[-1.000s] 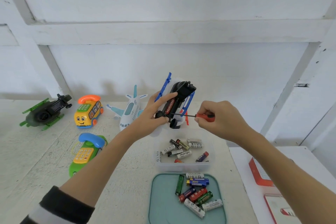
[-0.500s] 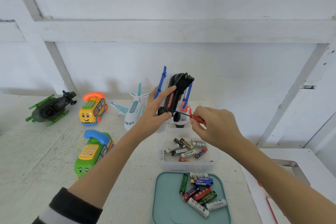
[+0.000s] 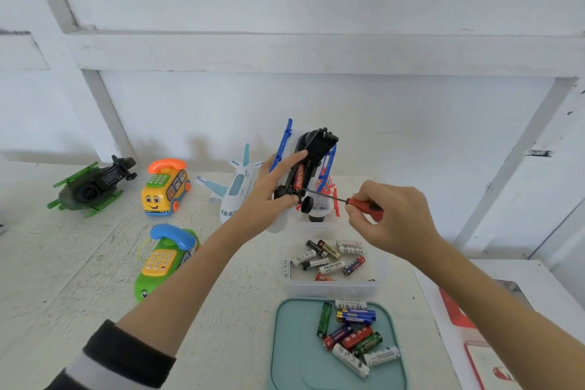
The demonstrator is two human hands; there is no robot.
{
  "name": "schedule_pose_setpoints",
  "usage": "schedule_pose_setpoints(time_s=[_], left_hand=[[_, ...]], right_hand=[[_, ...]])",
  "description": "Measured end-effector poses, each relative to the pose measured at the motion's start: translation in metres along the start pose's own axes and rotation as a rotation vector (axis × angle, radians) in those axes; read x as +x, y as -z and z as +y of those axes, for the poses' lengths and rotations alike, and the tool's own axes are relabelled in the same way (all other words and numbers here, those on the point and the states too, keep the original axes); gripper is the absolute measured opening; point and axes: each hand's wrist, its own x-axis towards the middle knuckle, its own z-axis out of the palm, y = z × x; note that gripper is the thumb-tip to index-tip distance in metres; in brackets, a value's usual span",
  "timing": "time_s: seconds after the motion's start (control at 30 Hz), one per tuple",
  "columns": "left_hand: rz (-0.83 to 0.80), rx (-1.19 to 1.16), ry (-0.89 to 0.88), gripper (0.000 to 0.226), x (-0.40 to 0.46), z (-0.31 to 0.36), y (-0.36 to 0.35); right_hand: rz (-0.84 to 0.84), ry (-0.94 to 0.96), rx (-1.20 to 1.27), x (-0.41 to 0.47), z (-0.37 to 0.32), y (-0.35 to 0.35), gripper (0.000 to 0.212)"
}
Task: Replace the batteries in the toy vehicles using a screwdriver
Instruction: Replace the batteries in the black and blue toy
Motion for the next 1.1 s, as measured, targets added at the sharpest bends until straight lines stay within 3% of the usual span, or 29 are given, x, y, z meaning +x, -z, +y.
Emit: schedule_pose_setpoints(time_s=[0.2,0.53,0.8,1.1], left_hand=[[-0.103,0.043,-0.049,0.076,0.000,0.001,0.002],[-0.248,0.283,-0.049,0.082,0.003,0.002,-0.002],[-0.304,0.400,-0.008,0.077,0.012,0.001,-0.011],[-0.290,0.414,-0.004,0.079,0.016,-0.002,-0.012]], right_hand=[[-0.026,-0.098,-0.101,0.023,0.009,0.003,0.020],[-0.230,-0.246,-0.123,0.027,0.016,0.003,0.016],[-0.284,-0.395,-0.011,0.008,0.028,0.005,0.018],[-0.290,-0.438,0.022,-0.006,0.034,0.007,0.019]])
